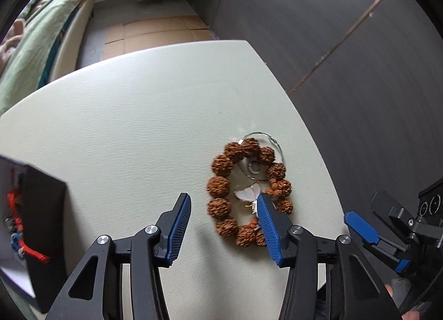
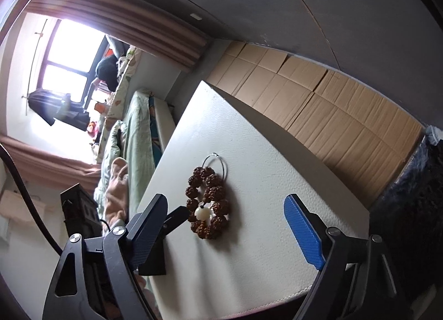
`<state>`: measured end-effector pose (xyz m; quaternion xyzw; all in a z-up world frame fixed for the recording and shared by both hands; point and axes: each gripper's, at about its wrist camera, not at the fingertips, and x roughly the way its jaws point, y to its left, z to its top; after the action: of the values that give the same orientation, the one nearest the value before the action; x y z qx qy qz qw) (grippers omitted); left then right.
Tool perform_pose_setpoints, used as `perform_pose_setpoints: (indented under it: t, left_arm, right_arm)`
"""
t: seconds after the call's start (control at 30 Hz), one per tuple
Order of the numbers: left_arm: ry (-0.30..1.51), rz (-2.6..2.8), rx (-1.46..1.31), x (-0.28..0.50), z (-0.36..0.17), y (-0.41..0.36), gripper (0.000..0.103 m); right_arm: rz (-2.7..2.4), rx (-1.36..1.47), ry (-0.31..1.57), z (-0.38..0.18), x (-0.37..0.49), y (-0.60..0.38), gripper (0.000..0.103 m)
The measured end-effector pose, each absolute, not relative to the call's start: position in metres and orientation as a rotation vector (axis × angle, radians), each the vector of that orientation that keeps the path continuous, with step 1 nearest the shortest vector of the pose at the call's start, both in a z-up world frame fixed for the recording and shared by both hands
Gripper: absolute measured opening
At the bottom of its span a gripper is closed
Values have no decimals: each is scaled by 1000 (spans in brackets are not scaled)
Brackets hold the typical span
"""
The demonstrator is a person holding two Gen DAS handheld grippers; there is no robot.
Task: Organize jewelry
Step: 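Move the left tool to the brown bead bracelet and open it, then grasp the brown bead bracelet with the left tool and lift it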
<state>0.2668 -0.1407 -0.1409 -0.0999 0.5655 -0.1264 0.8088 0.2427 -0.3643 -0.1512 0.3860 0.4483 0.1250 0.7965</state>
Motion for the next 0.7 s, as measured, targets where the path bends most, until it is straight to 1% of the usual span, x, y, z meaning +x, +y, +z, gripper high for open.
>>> perform_pose_setpoints:
  t: [0.03,0.07,0.1,0.13,0.3,0.5,0.7]
  left_arm:
    - [1217,-263,-194,268,-144,-143,47]
    - [1225,-250,-182,268,-148,-144,41]
    - [1234,-244,-184,269,-151,-143,28]
    - [1216,-232,-183,268,-151,-141,21]
    - [1197,-271,-220,261,-143,-135,20]
    - [1121,-345,-296,254,-109,-126,20]
    - [1071,-394,-290,249,-77,-129,20]
  right_arm:
    - [268,832,967,-152,243,-364,87]
    - [269,834,972,-154,244,-363,87]
    - [268,835,978,-155,244,-363,87]
    - [267,834,980,-155,245,-362,87]
    - [275,806,982,-154,248,-357,87]
    - [279,786,960,-151,246,-353,87]
    - [260,782,939,-150,246,-354,87]
